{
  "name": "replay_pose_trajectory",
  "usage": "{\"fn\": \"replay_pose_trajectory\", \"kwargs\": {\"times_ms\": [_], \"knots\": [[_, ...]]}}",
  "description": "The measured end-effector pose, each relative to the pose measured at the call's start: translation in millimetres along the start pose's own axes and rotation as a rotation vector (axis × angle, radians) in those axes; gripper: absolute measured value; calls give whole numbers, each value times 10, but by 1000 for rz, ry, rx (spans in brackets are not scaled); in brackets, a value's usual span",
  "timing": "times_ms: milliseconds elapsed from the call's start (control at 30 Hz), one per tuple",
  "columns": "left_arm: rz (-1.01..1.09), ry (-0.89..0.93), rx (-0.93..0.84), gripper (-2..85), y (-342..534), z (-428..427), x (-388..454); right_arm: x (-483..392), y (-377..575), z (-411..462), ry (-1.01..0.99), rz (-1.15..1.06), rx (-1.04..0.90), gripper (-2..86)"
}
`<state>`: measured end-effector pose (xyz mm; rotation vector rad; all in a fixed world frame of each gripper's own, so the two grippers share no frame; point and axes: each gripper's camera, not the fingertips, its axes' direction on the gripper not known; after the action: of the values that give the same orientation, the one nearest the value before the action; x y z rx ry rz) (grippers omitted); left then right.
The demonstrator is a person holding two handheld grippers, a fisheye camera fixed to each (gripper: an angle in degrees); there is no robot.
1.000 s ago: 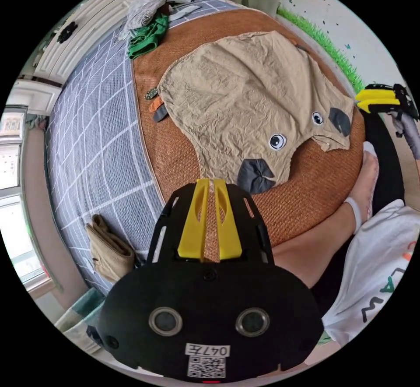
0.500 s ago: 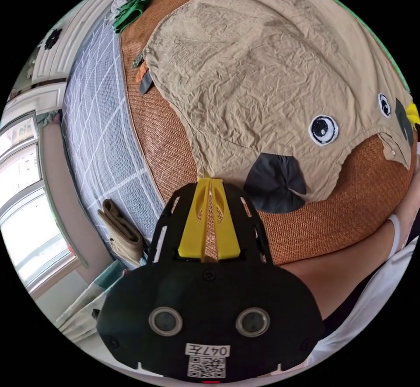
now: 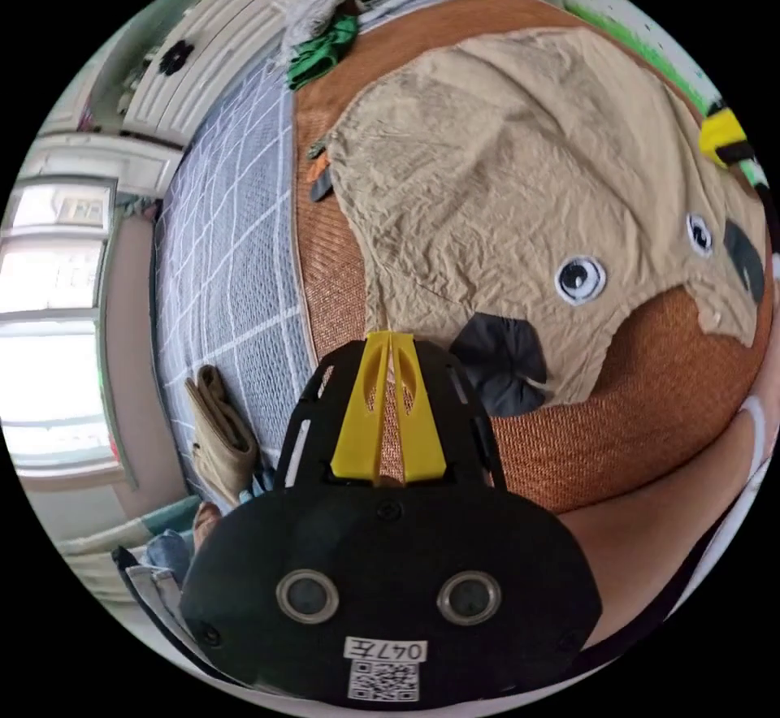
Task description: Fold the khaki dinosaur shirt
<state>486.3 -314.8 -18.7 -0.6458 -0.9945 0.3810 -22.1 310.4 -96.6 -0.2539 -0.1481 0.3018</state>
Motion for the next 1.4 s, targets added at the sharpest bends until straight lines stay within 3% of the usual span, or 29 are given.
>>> {"fn": "replay_pose_trajectory", "kwargs": {"times_ms": [200, 333, 600, 800, 933, 1033, 1267, 1400], "knots": [[-79, 48, 10, -10, 152, 82, 71, -334, 6, -92, 6, 28, -28, -2], [-145, 137, 36, -10, 333, 166, -33, -335, -58, -193, -120, 80, -88, -7], [-187, 155, 53, -10, 677, 411, -98, -665, -639, -792, -121, 50, 138, -9], [-241, 224, 75, -10, 999, 648, -311, -840, -1034, -723, -135, 46, 116, -10], [-304, 289, 95, -10, 1202, 835, -520, -738, -1099, -469, -183, 159, -39, -12], [-365, 368, 118, -10, 1401, 1008, -723, -657, -1106, -631, -269, 232, -24, -12], [-444, 473, 167, -10, 1827, 1341, -1107, -1312, -1802, -1519, -241, 35, 194, -11], [-471, 518, 188, -10, 2061, 1452, -1309, -1899, -2289, -1515, -223, -76, 113, -11]]}}
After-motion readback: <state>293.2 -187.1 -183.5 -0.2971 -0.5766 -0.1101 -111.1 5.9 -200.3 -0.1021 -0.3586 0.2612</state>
